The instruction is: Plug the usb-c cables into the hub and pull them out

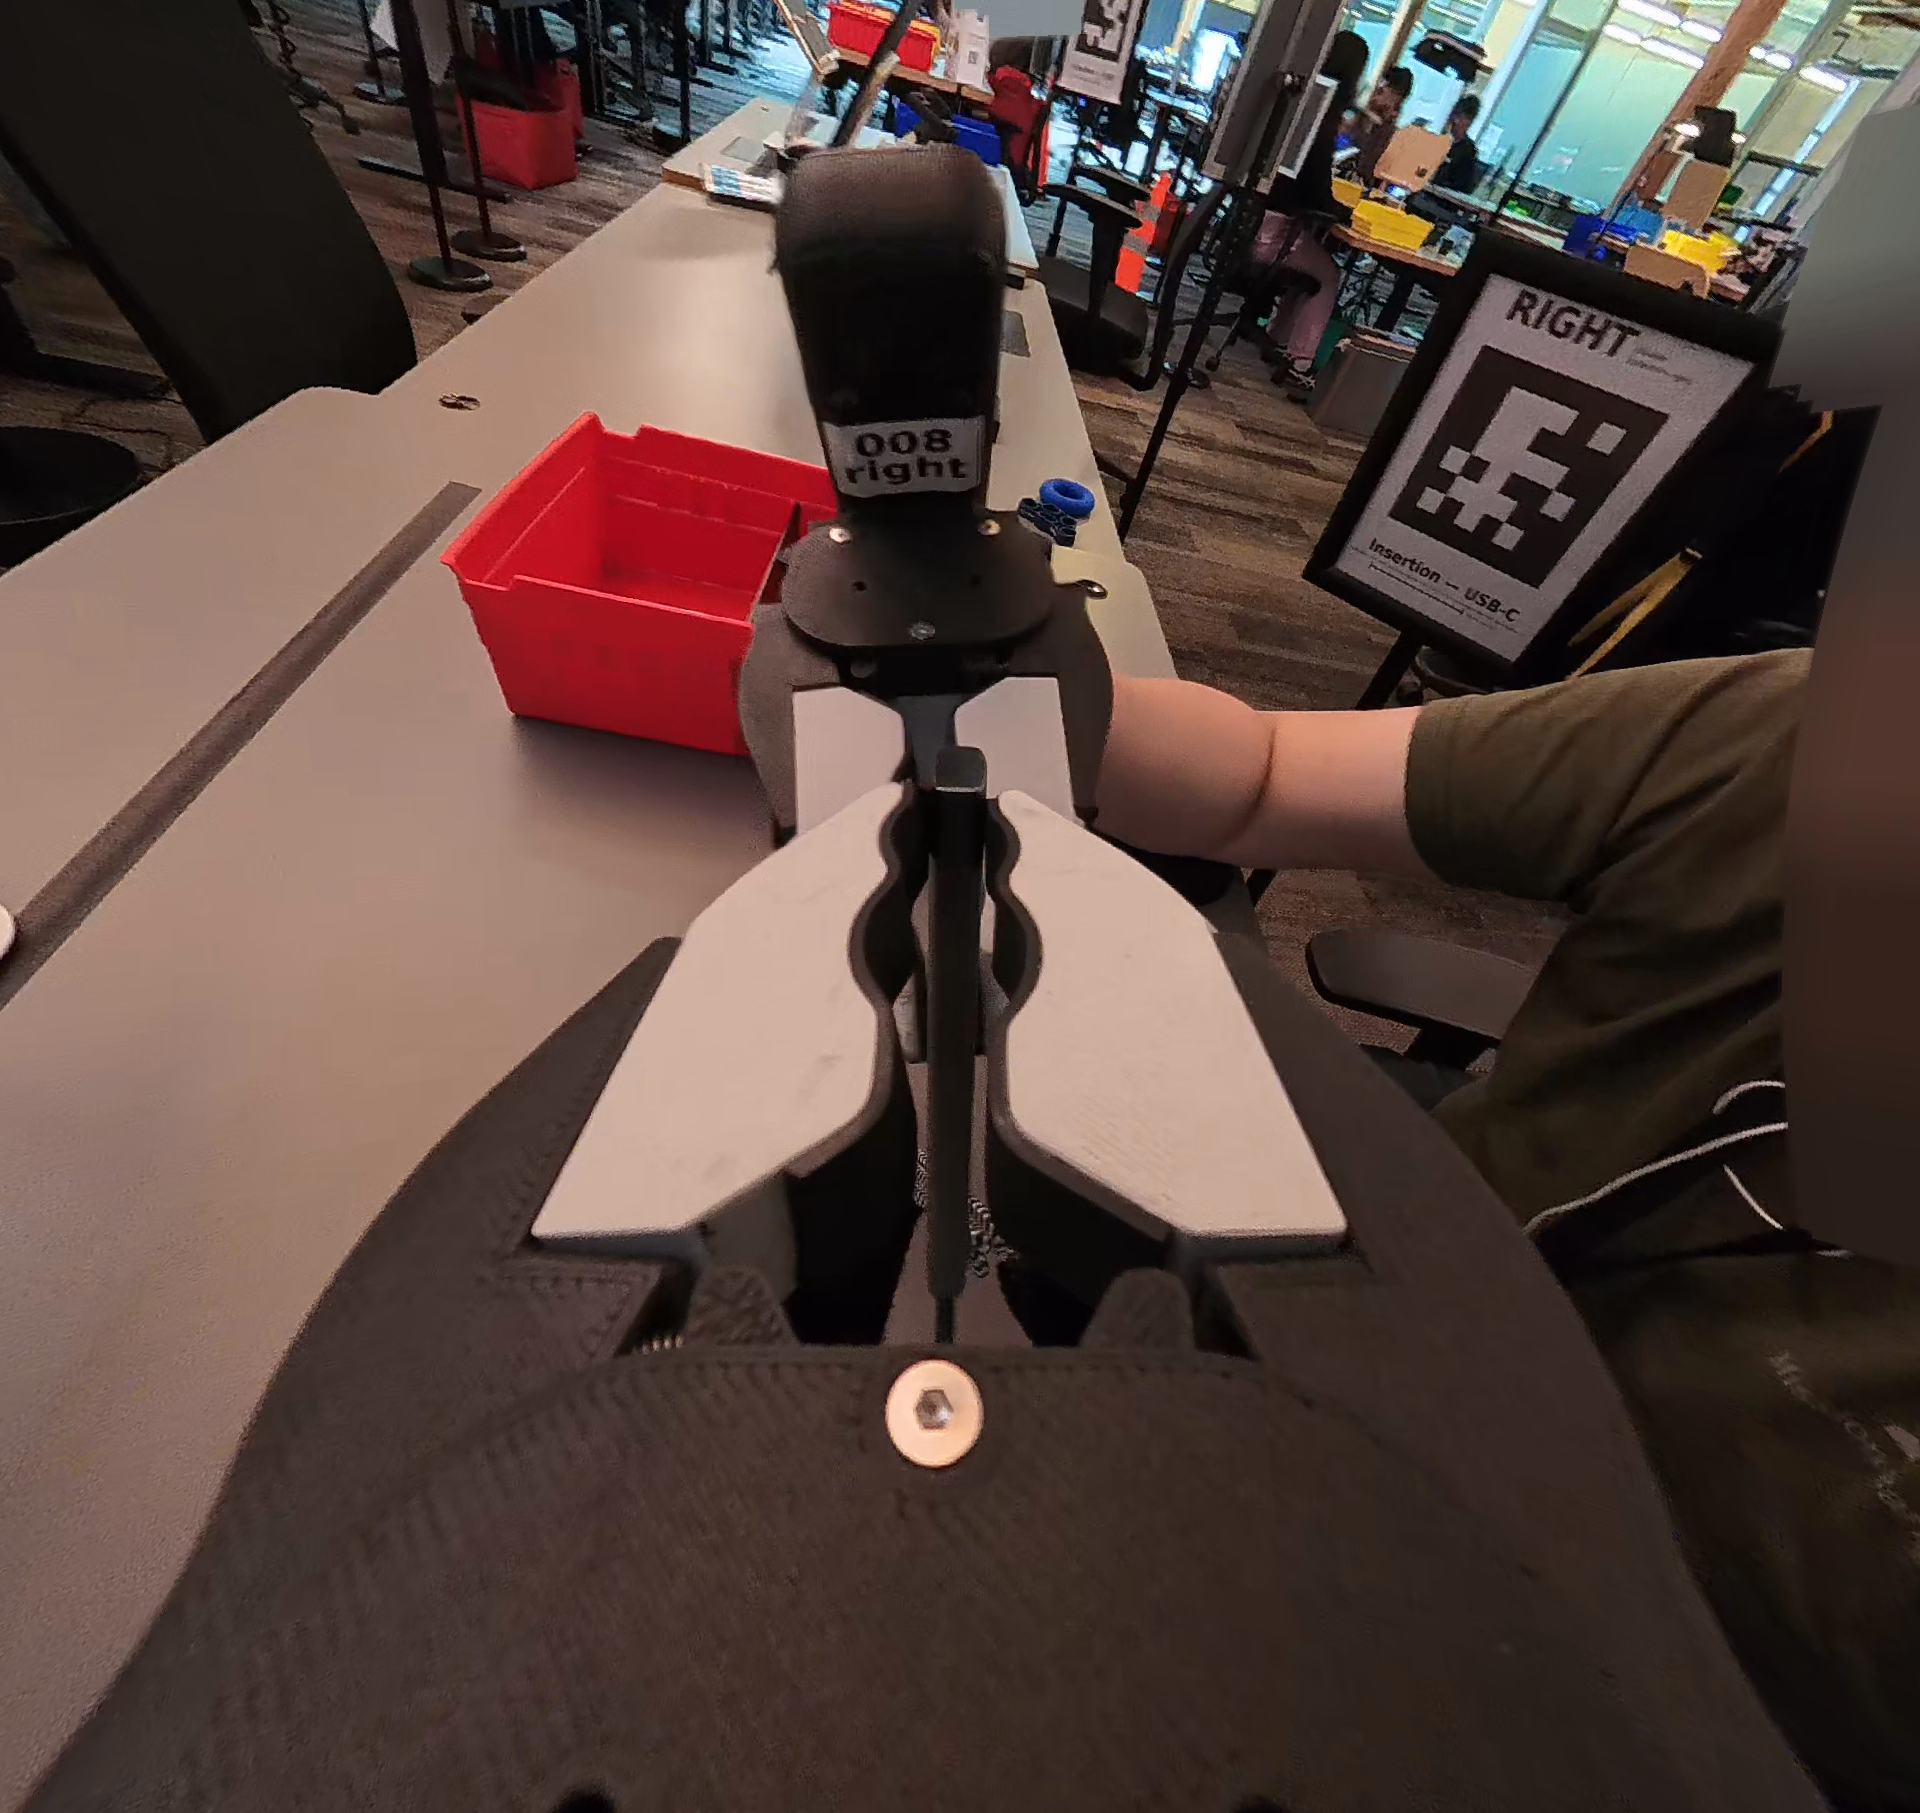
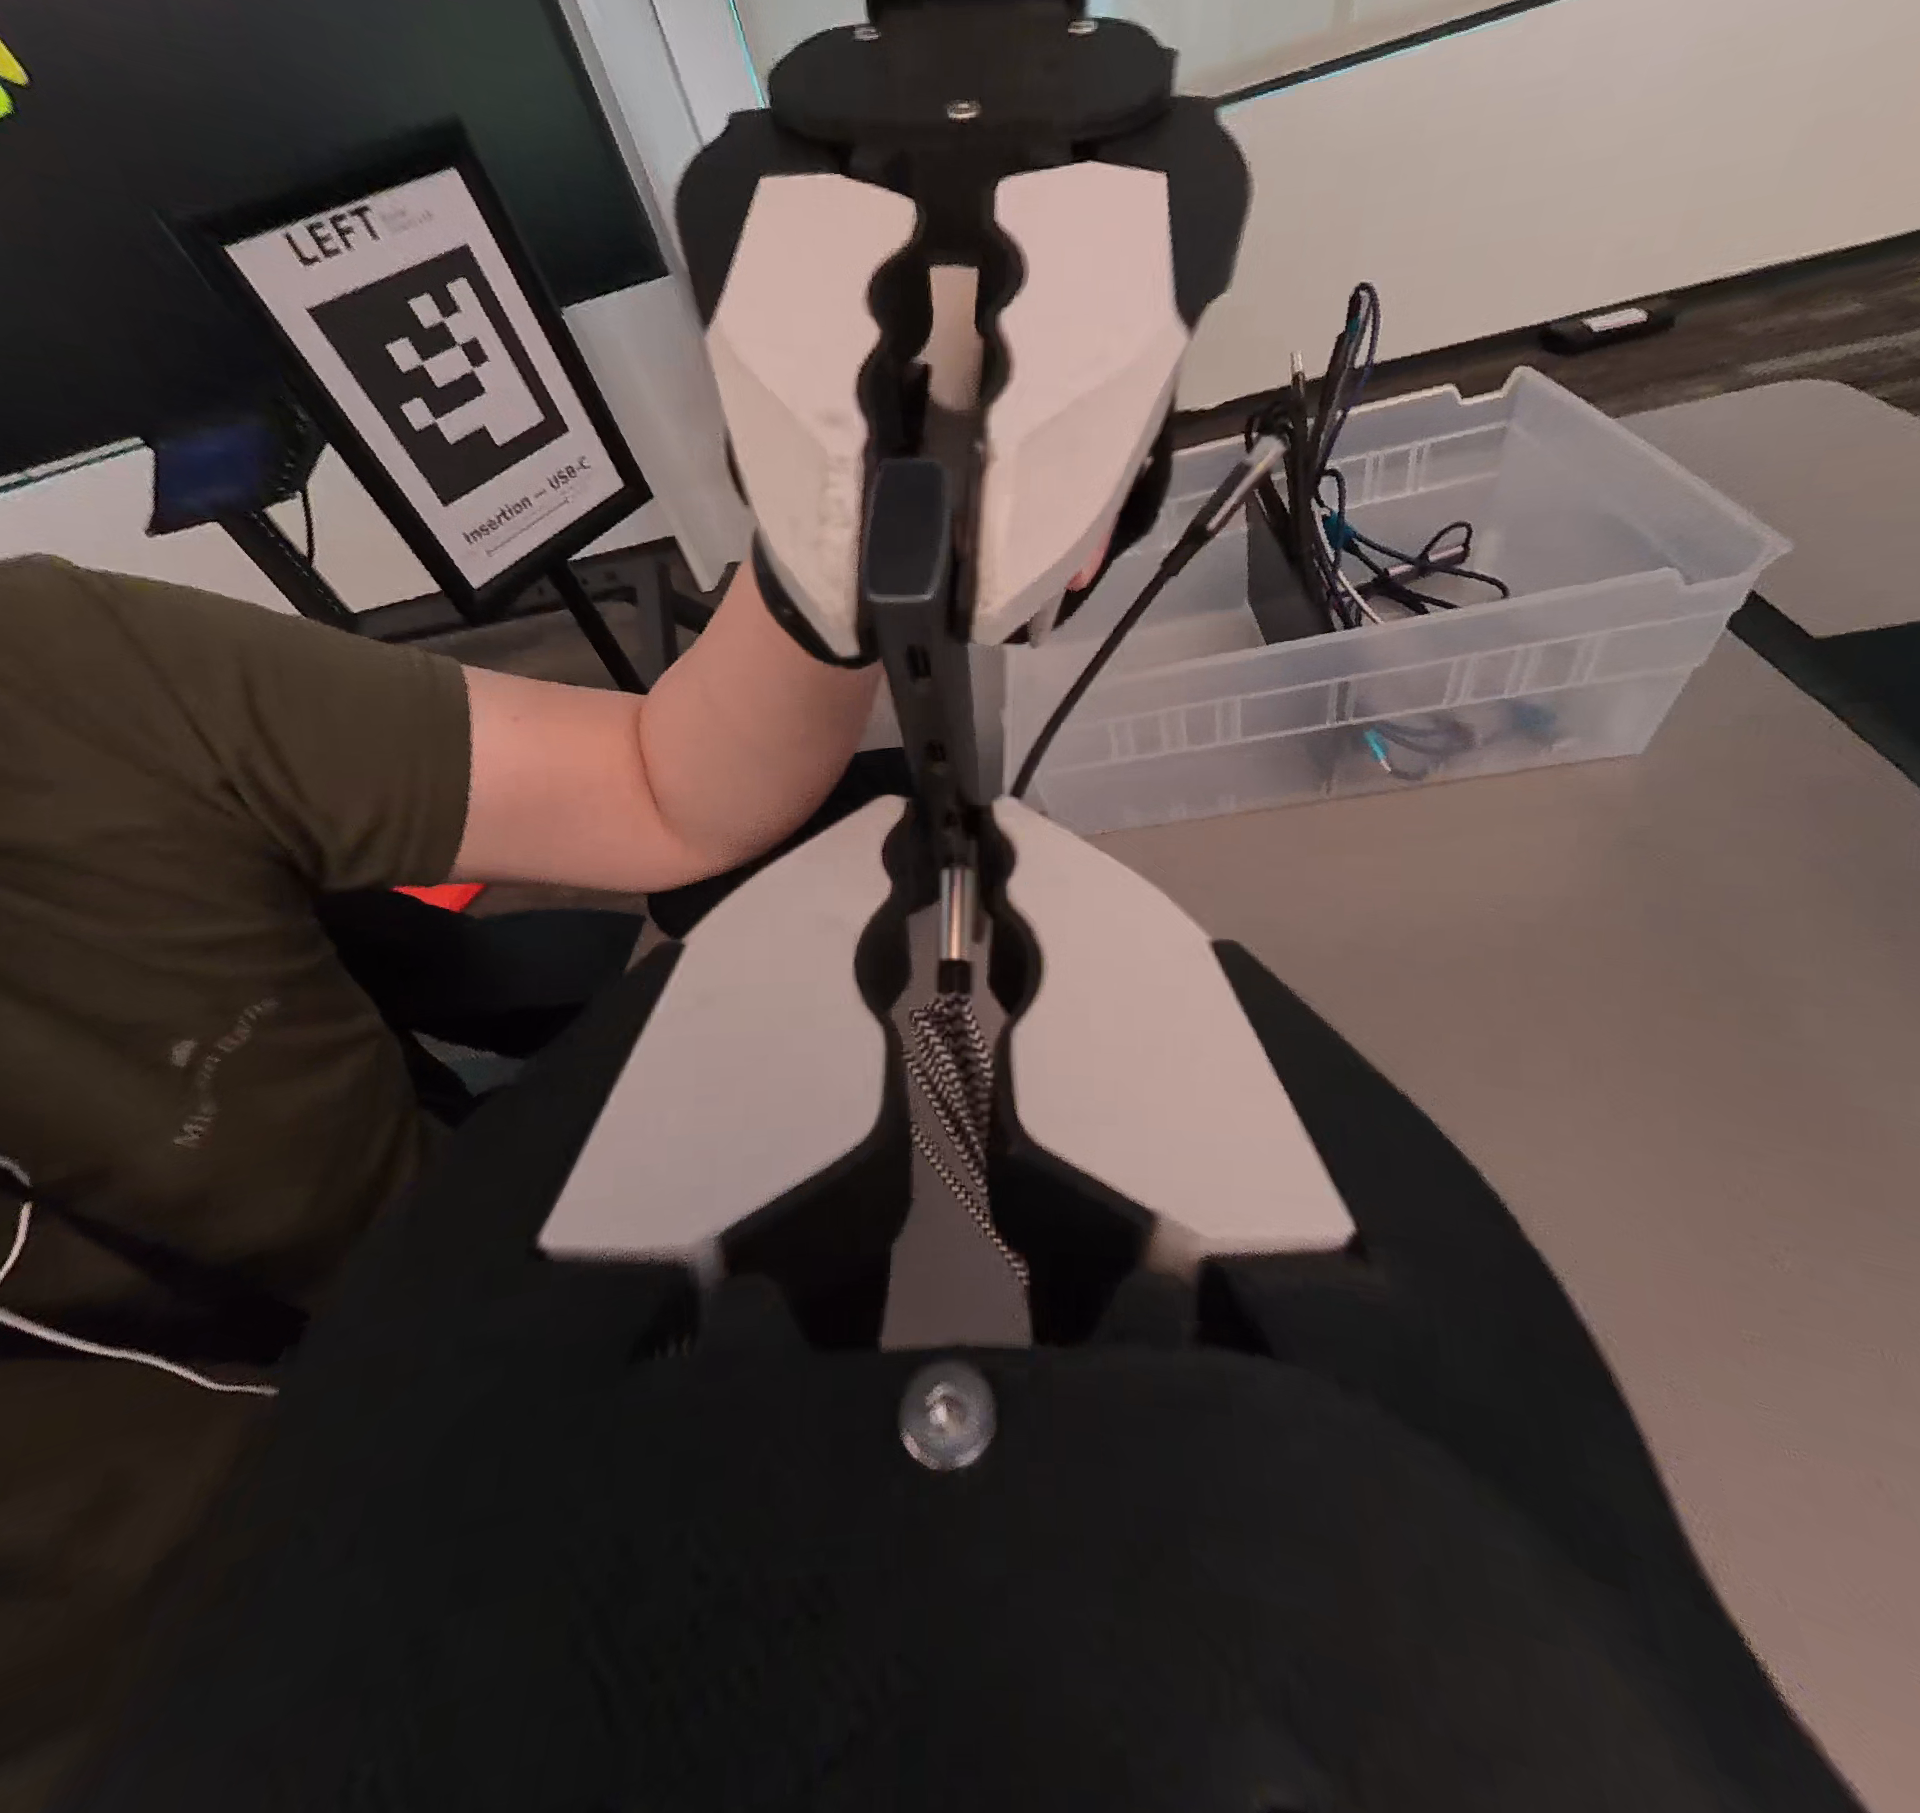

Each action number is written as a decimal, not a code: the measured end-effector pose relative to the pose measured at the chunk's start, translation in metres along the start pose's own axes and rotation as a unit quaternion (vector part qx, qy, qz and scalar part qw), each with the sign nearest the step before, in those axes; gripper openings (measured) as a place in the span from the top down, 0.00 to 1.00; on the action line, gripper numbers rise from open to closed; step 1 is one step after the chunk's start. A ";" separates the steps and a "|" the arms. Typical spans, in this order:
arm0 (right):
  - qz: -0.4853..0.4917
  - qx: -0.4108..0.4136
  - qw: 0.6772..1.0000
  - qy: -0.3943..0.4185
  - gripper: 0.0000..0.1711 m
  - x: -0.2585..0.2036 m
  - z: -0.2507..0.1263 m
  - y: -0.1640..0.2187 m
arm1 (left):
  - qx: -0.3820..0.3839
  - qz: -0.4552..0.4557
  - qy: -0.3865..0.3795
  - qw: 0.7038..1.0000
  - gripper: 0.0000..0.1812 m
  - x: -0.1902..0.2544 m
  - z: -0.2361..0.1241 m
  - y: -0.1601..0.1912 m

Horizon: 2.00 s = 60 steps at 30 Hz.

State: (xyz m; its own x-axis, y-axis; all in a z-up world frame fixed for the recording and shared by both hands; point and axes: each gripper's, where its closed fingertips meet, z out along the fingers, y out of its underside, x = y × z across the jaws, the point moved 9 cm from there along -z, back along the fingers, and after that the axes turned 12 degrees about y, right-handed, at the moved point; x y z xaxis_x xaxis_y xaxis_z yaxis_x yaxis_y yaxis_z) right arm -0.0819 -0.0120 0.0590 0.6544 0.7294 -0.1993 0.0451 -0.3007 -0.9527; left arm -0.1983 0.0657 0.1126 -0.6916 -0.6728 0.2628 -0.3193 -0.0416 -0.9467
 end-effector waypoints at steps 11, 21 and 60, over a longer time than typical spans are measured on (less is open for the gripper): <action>0.022 0.026 0.998 0.046 0.94 0.016 -0.028 -0.010 | 0.032 -0.043 -0.059 0.997 0.74 -0.022 -0.012 0.008; 0.007 0.001 0.998 0.065 0.94 0.017 -0.039 -0.012 | -0.053 -0.070 -0.012 0.996 0.89 -0.033 0.013 0.026; 0.065 0.152 0.986 0.035 0.90 0.035 -0.025 0.000 | 0.031 -0.049 -0.043 0.997 0.95 -0.030 -0.010 0.011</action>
State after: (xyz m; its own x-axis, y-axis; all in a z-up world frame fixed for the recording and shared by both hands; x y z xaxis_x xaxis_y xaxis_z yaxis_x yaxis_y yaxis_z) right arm -0.0399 -0.0019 0.0582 0.6908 0.6494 -0.3178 -0.2636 -0.1831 -0.9471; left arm -0.1873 0.0927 0.0964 -0.5999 -0.7245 0.3396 -0.3400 -0.1534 -0.9278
